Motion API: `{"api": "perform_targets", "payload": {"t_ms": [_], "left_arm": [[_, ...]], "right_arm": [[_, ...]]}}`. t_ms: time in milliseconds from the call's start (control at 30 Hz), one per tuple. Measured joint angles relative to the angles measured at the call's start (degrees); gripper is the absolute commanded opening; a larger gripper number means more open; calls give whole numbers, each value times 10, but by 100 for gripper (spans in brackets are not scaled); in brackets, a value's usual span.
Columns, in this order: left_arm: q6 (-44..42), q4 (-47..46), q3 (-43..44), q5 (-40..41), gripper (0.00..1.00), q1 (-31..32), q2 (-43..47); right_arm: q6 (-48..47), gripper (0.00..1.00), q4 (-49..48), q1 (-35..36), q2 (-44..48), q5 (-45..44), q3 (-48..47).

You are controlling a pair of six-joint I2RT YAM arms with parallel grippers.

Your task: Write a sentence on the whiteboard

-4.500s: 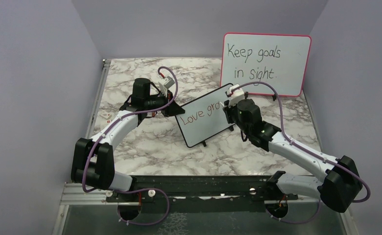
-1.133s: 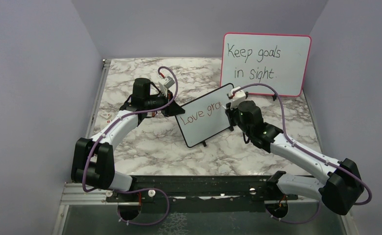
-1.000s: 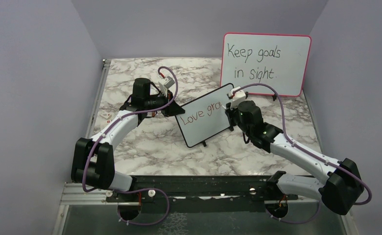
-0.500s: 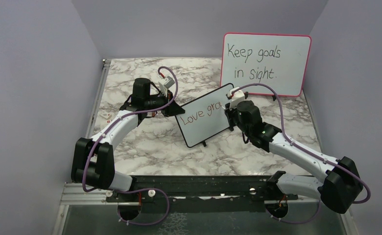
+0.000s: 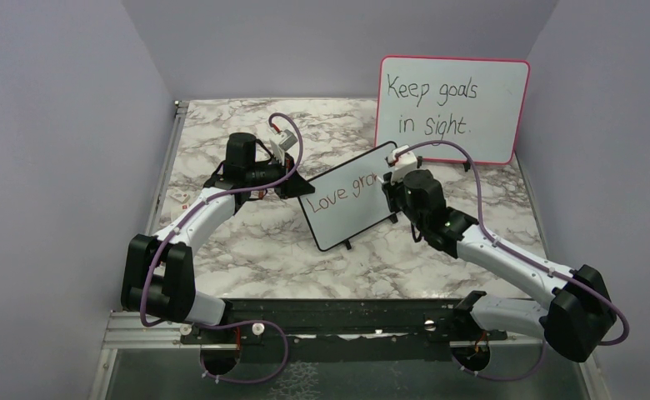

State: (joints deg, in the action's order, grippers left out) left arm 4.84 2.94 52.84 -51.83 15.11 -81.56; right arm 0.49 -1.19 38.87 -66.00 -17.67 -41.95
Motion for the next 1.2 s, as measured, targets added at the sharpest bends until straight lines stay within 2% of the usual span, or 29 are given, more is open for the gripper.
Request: {"api": "perform_targets", "payload": {"t_ms": [1200], "left_arm": [[0,0,0,0,0,0,0]], "right_arm": [[8,1,-3,-6,0,-9,-2]]}}
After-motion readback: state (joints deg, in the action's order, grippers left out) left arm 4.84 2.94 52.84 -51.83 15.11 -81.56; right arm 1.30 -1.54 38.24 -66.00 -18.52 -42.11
